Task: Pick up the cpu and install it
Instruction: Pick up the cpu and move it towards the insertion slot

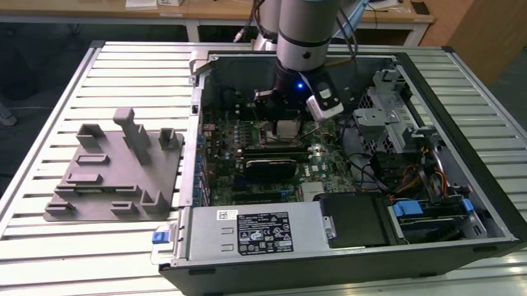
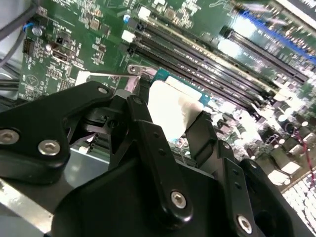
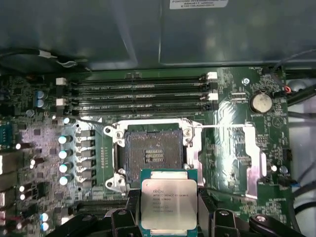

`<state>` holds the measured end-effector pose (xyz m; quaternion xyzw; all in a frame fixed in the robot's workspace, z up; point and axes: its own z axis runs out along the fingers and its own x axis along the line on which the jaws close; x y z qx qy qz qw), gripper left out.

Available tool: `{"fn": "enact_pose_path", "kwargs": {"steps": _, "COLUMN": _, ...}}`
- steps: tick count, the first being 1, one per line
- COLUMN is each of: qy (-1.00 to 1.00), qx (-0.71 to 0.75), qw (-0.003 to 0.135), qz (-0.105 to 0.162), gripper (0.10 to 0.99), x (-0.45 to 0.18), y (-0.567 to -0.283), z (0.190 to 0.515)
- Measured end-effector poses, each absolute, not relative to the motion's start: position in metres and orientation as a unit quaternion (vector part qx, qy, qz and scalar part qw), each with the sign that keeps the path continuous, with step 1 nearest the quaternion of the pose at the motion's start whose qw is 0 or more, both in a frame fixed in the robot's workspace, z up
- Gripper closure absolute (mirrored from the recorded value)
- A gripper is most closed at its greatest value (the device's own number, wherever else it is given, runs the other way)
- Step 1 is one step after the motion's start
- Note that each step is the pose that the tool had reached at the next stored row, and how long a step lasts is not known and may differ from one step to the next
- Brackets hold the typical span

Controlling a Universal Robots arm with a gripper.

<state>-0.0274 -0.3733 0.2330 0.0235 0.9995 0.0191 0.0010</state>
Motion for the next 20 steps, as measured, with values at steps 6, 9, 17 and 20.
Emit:
{"fn": "enact_pose_path", "kwargs": {"steps": 6, "qy": 1.000, "qx": 0.023, "qw": 0.001, "qz": 0.018, "gripper": 0.541, "x": -0.029, "y": -0.364, "z": 0.227}}
{"fn": "enact_pose_path", "kwargs": {"steps": 9, "qy": 1.000, "qx": 0.023, "qw": 0.001, "qz": 0.017, "gripper": 0.541, "x": -0.032, "y": -0.362, "z": 0.225}}
{"fn": "enact_pose_path", "kwargs": {"steps": 17, "qy": 1.000, "qx": 0.023, "qw": 0.001, "qz": 0.017, "gripper": 0.541, "x": -0.035, "y": -0.358, "z": 0.222}}
{"fn": "enact_pose_path", "kwargs": {"steps": 20, "qy": 1.000, "qx": 0.023, "qw": 0.001, "qz": 0.017, "gripper": 0.541, "x": -0.035, "y": -0.358, "z": 0.222}}
